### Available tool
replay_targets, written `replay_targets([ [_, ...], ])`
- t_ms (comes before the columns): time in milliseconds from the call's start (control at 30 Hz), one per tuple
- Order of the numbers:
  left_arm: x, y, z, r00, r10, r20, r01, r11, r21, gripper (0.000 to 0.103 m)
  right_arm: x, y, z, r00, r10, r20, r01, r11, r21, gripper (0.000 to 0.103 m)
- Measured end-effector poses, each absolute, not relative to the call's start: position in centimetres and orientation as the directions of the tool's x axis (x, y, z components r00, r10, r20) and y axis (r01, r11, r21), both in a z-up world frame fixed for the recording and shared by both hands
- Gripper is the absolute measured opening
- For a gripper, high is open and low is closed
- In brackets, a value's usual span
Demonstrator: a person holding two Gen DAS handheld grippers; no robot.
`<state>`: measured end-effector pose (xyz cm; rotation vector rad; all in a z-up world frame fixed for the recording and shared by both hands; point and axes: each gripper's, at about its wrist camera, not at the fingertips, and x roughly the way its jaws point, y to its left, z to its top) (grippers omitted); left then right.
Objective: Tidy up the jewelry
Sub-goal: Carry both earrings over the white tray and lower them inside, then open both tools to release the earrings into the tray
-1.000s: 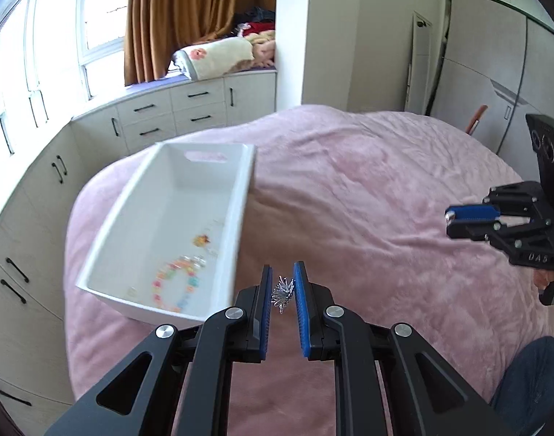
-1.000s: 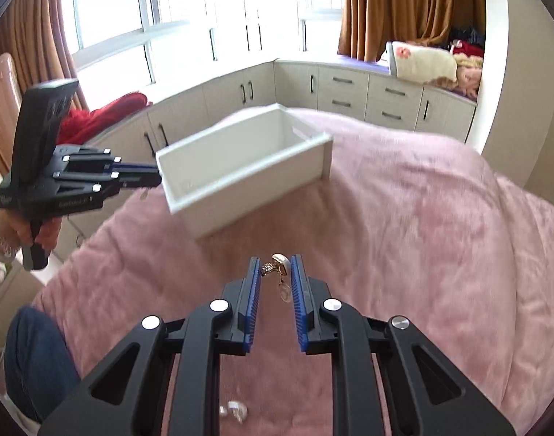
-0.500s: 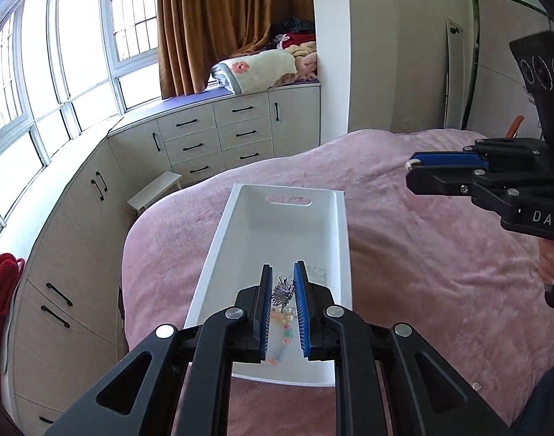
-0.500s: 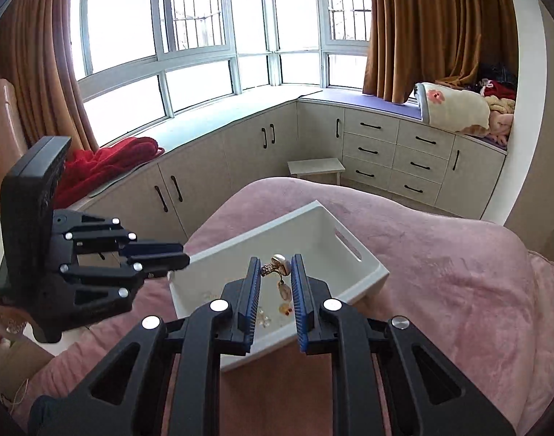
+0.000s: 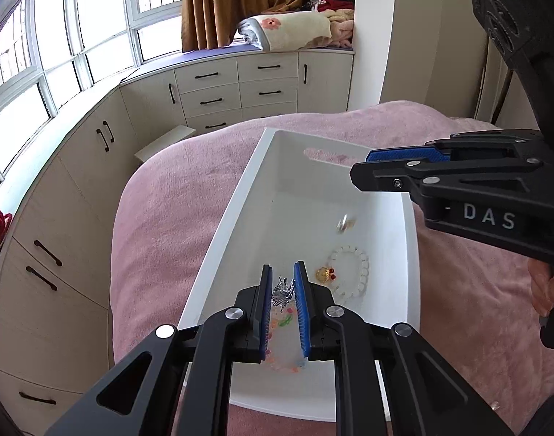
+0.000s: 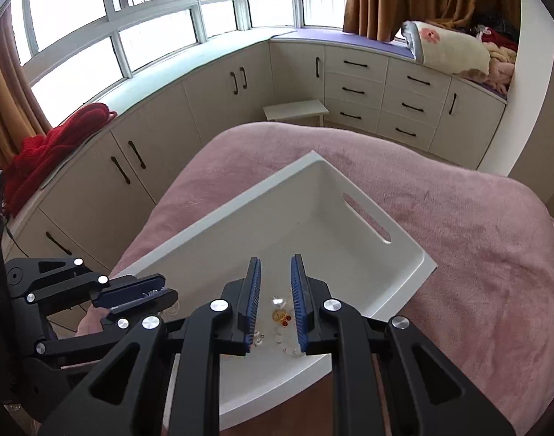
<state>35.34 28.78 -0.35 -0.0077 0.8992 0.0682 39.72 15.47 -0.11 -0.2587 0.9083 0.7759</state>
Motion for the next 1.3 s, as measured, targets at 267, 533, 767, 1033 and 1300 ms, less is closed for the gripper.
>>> replay_targets([
  [267, 35.9, 28.5, -2.7, 0.591, 0.063, -0.804, -0.067, 0.997, 0.028, 0.027, 40.3, 15.6, -2.9, 0.350, 0.460, -0.816, -0.682, 0.722, 0.114, 0.019],
  [533, 35.2, 28.1, -1.5, 0.619, 0.061, -0.783, -0.084, 0.996, 0.012, 0.044, 39.2, 15.0, -0.4, 0.361, 0.502, -0.786, -0.703, 0.700, 0.124, 0.020],
  [767, 32.0, 26.5, 3.9, 0.708, 0.083, -0.701, -0.081, 0.996, 0.036, 0.060, 36.6, 11.6, 5.7, 0.457, 0.567, -0.685, -0.724, 0.685, 0.083, 0.049],
  [1033, 27.9, 22.6, 8.1, 0.775, -0.003, -0.632, -0.008, 1.000, -0.014, 0.087, 32.1, 5.0, 10.2, 0.520, 0.617, -0.591, -0.729, 0.681, 0.070, 0.075],
  [1300, 23.2, 16.3, 8.8, 0.786, -0.132, -0.603, 0.169, 0.986, 0.004, 0.093, 27.1, -2.3, 10.7, 0.574, 0.607, -0.549, -0.740, 0.672, -0.030, 0.083],
])
